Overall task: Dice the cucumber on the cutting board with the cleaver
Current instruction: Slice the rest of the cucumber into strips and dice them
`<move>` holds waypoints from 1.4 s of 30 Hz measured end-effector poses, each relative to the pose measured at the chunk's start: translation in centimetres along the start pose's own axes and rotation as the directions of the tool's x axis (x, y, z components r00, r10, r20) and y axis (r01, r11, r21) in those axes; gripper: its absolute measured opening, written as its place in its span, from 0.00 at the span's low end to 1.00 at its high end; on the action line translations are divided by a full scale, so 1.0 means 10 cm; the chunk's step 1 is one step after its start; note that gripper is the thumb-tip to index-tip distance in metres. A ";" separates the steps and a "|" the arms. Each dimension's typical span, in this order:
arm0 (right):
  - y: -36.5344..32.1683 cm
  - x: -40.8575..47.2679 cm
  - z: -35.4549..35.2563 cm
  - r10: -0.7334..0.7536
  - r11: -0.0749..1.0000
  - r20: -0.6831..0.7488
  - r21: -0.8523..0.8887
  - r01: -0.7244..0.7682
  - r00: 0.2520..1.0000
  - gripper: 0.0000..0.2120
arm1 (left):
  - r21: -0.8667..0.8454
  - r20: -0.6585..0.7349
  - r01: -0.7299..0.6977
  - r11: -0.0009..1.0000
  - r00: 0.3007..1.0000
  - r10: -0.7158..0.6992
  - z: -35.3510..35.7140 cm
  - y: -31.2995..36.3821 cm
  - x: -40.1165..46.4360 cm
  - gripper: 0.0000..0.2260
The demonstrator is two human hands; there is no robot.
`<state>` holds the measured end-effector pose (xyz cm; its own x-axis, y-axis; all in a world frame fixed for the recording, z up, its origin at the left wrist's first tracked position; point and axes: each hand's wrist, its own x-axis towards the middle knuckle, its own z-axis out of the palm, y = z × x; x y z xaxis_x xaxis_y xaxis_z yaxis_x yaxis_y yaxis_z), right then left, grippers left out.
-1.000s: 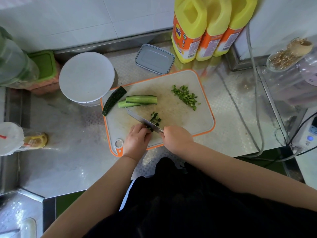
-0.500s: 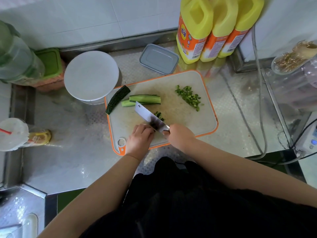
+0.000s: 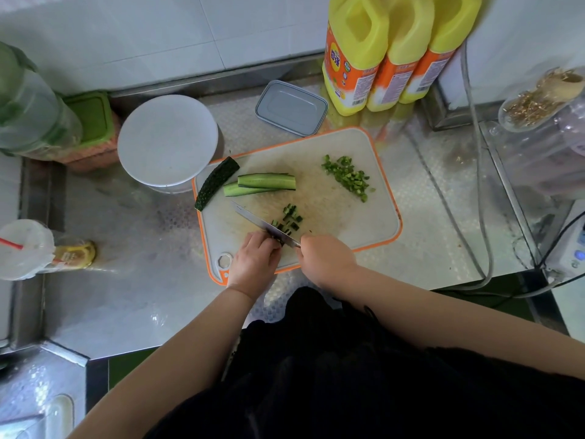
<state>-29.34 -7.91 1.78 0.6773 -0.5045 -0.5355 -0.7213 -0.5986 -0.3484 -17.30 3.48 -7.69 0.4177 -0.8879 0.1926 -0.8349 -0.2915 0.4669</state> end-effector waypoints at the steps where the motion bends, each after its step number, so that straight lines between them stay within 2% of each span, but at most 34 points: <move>1: 0.00 0.01 0.01 0.013 1.000 0.003 -0.015 -0.013 1.000 0.07 | -0.003 -0.003 0.000 1.000 1.000 0.000 0.00 -0.01 0.00 0.13; 8: -0.04 0.06 0.06 0.052 0.997 0.060 -0.068 -0.048 0.997 0.07 | -0.020 -0.025 -0.027 0.999 0.999 0.026 0.05 -0.06 -0.01 0.12; 11: 0.00 0.11 0.10 0.062 0.998 0.070 0.001 -0.063 0.996 0.07 | -0.008 -0.026 -0.036 0.999 0.999 0.036 0.05 -0.06 -0.03 0.12; 16: 0.13 0.20 0.07 0.132 0.975 0.088 0.169 -0.146 0.987 0.17 | 0.014 -0.052 -0.071 0.997 0.996 0.071 0.04 -0.04 -0.02 0.09; 20: 0.10 0.14 0.04 0.105 0.989 0.047 0.100 -0.109 0.993 0.16 | -0.017 -0.025 -0.015 1.000 1.000 0.014 0.00 -0.01 -0.04 0.10; 26: 0.02 0.05 0.02 0.004 0.999 0.012 0.040 -0.004 1.000 0.13 | 0.000 -0.020 -0.028 1.000 0.999 0.028 -0.03 0.01 -0.06 0.11; 35: -0.05 0.13 0.12 0.032 0.999 0.054 -0.034 -0.030 0.998 0.07 | -0.024 -0.037 -0.029 0.999 0.999 0.028 0.02 -0.05 -0.08 0.11; 39: -0.05 0.21 0.15 0.048 0.999 0.080 -0.010 -0.047 0.996 0.06 | -0.018 -0.040 -0.037 0.999 0.999 0.036 0.02 -0.06 -0.09 0.11; 42: -0.01 0.28 0.09 0.061 0.996 0.094 0.055 -0.067 0.994 0.14 | -0.005 -0.060 -0.043 0.999 0.997 0.042 0.02 -0.05 -0.08 0.10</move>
<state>-27.48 -8.69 -0.40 0.6151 -0.4796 -0.6258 -0.7719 -0.5281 -0.3539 -17.29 4.27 -8.26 0.4026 -0.8766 0.2634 -0.8501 -0.2515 0.4627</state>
